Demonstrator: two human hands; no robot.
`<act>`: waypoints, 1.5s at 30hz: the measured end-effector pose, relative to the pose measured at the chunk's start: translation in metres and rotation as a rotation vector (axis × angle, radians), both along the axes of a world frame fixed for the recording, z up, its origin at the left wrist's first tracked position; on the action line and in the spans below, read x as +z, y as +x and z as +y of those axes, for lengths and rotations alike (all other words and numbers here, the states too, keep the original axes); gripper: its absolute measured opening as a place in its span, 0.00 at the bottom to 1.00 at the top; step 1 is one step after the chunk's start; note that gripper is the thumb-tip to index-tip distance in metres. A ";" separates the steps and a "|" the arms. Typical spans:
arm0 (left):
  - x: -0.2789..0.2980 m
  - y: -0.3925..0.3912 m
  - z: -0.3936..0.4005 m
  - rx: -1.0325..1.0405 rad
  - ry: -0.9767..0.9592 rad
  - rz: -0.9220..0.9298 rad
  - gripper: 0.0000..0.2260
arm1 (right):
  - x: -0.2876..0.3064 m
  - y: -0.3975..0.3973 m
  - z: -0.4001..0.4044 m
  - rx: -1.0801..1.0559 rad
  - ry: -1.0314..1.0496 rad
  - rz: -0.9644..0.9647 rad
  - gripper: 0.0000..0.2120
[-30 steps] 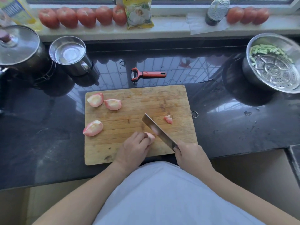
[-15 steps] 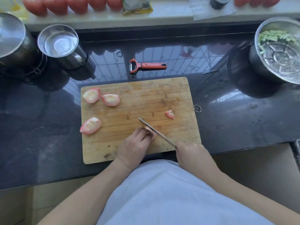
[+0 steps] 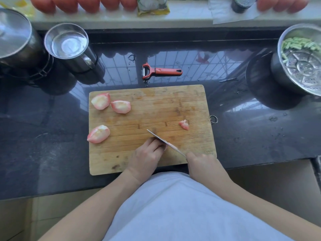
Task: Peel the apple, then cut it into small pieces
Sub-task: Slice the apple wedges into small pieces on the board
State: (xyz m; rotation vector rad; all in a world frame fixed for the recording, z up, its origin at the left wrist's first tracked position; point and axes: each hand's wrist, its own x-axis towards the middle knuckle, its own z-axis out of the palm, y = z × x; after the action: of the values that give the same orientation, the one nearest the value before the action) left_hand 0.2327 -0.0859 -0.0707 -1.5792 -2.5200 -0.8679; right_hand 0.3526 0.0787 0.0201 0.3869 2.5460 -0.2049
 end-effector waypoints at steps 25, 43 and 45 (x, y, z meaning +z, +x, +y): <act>0.001 0.001 -0.003 -0.040 -0.039 -0.001 0.15 | -0.004 0.022 0.003 -0.059 0.015 0.145 0.21; 0.002 -0.001 -0.004 -0.043 -0.082 -0.031 0.14 | -0.010 -0.011 0.008 -0.373 -0.135 0.205 0.07; 0.003 -0.003 -0.001 -0.029 -0.075 -0.024 0.14 | -0.004 -0.006 0.010 -0.344 -0.125 0.221 0.08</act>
State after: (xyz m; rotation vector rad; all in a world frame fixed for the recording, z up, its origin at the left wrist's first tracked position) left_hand 0.2295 -0.0864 -0.0675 -1.6402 -2.5814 -0.8093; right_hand 0.3468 0.0887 0.0166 0.7909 2.6460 -0.5600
